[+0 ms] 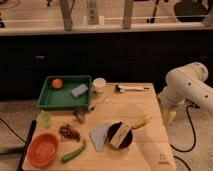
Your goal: Place banana in metal cup
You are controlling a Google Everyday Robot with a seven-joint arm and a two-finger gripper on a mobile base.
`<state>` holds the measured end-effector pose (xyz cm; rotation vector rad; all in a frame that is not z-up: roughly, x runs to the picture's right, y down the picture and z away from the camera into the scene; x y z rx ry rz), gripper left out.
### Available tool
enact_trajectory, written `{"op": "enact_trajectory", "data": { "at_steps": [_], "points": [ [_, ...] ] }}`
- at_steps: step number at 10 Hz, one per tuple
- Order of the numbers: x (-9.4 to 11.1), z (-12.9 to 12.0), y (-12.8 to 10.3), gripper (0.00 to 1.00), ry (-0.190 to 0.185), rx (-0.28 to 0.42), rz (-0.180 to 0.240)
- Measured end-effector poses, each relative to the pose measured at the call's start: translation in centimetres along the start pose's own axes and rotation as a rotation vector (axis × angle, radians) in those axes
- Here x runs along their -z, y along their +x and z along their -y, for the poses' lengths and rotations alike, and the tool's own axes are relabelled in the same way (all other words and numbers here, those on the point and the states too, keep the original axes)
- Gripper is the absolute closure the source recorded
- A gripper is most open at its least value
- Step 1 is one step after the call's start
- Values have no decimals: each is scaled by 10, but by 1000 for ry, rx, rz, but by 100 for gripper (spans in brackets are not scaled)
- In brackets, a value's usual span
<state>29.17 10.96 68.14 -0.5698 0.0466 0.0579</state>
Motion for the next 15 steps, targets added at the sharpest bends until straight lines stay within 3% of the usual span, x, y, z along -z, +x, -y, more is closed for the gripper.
{"op": "enact_trajectory", "data": {
  "at_steps": [15],
  "points": [
    [-5, -2, -1, 20, 0, 11, -5]
  ]
}}
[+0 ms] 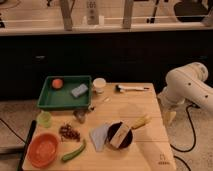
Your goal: Place banana in metal cup
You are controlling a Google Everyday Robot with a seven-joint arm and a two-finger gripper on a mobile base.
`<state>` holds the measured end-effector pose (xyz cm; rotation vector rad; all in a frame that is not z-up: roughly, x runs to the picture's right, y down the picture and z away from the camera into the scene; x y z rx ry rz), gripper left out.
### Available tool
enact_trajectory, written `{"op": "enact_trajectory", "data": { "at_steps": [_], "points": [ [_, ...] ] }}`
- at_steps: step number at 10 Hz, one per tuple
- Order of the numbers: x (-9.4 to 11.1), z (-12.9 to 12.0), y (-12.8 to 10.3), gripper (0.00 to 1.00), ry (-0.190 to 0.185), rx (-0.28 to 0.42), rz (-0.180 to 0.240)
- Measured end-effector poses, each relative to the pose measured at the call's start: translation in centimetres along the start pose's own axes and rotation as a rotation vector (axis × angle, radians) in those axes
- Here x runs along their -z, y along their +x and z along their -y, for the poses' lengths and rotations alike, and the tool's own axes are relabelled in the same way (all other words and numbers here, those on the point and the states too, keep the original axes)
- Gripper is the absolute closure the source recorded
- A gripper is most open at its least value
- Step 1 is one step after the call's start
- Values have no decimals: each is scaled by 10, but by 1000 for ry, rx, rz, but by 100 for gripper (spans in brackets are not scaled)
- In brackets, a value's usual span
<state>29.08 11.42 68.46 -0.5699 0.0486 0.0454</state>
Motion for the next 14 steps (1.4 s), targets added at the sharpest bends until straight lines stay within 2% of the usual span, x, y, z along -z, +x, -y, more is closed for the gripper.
{"op": "enact_trajectory", "data": {
  "at_steps": [3, 6, 10, 13, 14],
  "points": [
    [-31, -6, -9, 20, 3, 47, -13],
    [-41, -8, -11, 20, 5, 61, -15],
    [-79, -10, -24, 20, 7, 108, -24],
    [-85, -5, -26, 20, 8, 125, -26],
    [-95, -3, -30, 20, 3, 135, -20]
  ]
}}
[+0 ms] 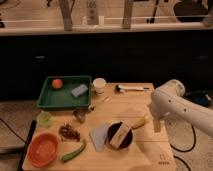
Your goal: Place banana in metal cup
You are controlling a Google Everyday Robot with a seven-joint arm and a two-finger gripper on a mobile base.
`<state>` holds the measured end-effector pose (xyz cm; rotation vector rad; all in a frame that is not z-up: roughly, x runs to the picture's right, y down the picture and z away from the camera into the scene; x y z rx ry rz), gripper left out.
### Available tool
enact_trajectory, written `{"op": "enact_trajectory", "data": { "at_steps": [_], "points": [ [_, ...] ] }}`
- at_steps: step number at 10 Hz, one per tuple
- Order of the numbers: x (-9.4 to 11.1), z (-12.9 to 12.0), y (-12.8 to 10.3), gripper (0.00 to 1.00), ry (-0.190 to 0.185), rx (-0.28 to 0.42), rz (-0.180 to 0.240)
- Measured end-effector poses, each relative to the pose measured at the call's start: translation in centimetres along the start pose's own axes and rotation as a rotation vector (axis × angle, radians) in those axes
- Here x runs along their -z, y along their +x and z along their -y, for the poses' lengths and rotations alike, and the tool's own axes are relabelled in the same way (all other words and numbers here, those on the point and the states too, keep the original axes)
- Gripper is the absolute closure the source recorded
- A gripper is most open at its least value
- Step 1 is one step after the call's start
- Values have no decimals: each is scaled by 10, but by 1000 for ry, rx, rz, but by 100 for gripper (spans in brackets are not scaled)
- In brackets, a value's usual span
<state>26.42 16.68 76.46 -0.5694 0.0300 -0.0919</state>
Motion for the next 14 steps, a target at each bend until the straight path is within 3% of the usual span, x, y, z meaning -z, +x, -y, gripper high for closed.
{"op": "enact_trajectory", "data": {
  "at_steps": [3, 9, 14],
  "points": [
    [-21, 7, -9, 20, -4, 17, 17],
    [-43, 20, -17, 20, -17, 48, 65],
    [-64, 22, -21, 20, -52, 84, 100]
  ]
}}
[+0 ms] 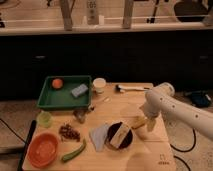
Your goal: Place banana in metal cup
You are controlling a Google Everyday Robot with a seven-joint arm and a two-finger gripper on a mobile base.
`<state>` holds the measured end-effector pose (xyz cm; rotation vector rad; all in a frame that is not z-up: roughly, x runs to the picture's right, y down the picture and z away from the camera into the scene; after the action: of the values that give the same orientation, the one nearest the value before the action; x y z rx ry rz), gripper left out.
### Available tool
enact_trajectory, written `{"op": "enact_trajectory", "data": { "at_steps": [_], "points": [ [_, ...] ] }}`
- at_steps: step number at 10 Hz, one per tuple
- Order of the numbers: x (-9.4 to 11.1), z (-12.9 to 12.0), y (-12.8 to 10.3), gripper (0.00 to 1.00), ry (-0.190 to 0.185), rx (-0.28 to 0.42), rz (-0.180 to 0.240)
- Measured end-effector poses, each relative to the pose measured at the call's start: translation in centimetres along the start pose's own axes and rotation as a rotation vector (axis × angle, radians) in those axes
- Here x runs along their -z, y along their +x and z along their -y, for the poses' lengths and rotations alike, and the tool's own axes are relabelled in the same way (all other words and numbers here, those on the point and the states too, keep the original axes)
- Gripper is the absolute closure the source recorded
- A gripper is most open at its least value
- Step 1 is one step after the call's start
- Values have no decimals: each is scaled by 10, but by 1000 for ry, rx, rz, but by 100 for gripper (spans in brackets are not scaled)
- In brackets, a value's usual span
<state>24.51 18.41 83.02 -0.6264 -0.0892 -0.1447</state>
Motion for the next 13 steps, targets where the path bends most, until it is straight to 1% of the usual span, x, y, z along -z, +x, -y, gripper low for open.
{"op": "enact_trajectory", "data": {
  "at_steps": [2, 6, 10, 12, 13],
  "points": [
    [-4, 0, 2, 20, -12, 10, 6],
    [-13, 0, 5, 20, -30, 4, 26],
    [-15, -4, 12, 20, -39, 3, 31],
    [-15, -5, 14, 25, -44, 3, 35],
    [-15, -8, 18, 25, -46, 0, 37]
  ]
}}
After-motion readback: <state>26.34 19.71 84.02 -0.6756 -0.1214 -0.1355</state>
